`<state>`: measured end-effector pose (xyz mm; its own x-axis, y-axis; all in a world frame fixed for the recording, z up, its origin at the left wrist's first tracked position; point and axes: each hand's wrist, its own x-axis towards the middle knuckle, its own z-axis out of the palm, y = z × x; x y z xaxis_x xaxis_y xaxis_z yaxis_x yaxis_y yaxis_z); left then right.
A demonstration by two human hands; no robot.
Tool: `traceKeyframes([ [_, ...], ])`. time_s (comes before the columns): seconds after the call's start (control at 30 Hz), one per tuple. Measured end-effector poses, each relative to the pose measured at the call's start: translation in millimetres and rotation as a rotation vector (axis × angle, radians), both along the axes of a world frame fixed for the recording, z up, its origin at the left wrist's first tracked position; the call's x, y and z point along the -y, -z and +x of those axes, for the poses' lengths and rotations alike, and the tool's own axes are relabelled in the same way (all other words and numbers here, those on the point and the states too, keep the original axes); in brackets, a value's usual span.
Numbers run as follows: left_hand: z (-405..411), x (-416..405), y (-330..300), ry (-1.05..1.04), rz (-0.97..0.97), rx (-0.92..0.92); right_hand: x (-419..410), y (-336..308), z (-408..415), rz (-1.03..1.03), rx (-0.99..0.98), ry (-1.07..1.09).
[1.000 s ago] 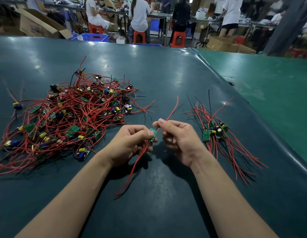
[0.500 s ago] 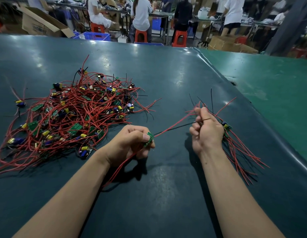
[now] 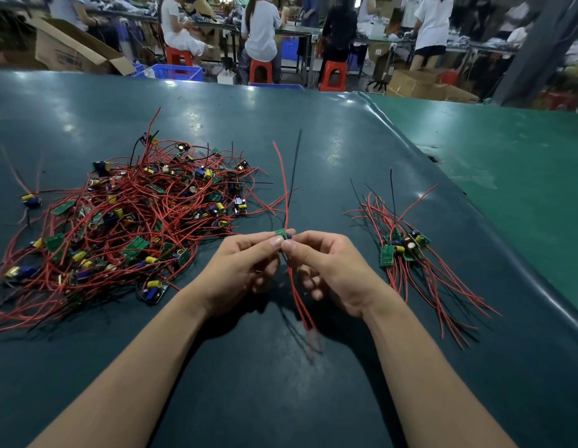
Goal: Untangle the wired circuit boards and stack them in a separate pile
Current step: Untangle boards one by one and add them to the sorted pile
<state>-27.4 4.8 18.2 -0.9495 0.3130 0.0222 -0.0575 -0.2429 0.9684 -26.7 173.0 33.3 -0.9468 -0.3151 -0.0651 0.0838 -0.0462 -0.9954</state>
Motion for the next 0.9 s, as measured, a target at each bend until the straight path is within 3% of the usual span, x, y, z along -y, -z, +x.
traceKeyframes([
  [0.23,-5,-1,0,-0.057,0.095,0.057,0,2,-6,-0.029,-0.093,0.326],
  [0.5,-8,2,1,-0.305,0.191,-0.017,-7,-8,-13,-0.513,-0.194,0.61],
  [0.63,-9,7,1,-0.385,0.203,-0.039,-11,-7,-14,-0.835,-0.025,0.828],
  [0.73,-9,7,1,-0.4,0.186,-0.042,-10,-3,-11,-0.971,0.185,0.781],
  [0.8,-9,7,2,-0.477,0.083,-0.106,-7,-2,-10,-0.956,0.243,0.732],
  [0.9,-6,7,7,-0.751,-0.392,-0.417,-6,-2,-11,-0.857,0.269,0.705],
])
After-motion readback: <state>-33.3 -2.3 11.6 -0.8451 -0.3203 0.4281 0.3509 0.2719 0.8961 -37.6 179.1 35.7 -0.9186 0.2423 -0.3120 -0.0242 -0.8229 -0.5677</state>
